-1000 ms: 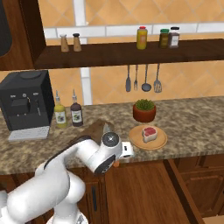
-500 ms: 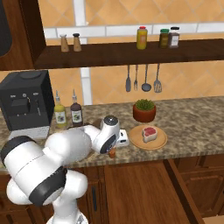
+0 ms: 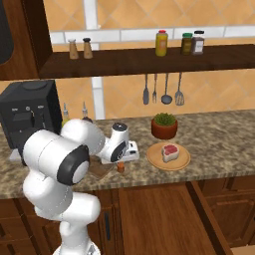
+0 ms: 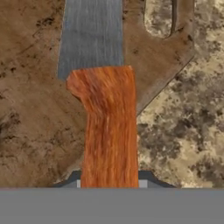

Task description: Pick up the knife from the drawer and place it on the cutting board. Then place the meat from the plate to the cutting board.

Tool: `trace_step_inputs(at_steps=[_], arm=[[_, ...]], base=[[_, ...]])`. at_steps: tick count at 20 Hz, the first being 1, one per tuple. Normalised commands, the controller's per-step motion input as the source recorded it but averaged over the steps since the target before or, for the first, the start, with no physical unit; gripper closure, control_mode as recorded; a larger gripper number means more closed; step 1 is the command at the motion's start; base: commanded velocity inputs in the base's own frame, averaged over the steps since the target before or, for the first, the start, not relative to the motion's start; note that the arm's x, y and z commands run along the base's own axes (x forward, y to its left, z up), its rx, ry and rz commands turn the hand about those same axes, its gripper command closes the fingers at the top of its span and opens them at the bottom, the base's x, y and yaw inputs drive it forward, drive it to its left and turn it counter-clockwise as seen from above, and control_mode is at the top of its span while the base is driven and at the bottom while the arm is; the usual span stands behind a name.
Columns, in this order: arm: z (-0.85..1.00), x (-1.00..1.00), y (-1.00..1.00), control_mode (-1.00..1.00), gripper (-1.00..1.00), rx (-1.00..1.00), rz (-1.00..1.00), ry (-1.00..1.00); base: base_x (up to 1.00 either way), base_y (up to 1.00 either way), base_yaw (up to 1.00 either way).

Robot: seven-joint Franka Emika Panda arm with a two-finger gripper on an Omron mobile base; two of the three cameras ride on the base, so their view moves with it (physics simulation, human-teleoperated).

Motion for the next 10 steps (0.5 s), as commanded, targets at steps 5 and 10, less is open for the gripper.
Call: trace_step_inputs(at_steps=[5,10], arm=[[-0.24,0.45,0.17,-1.0,1.0,0.0,-0.01,0.0],[-0.11,0.21,0.02,-1.0,1.0,0.0,-0.04,-0.05]], base=[[0.0,0.0,0.0],[0.0,0.0,0.0]])
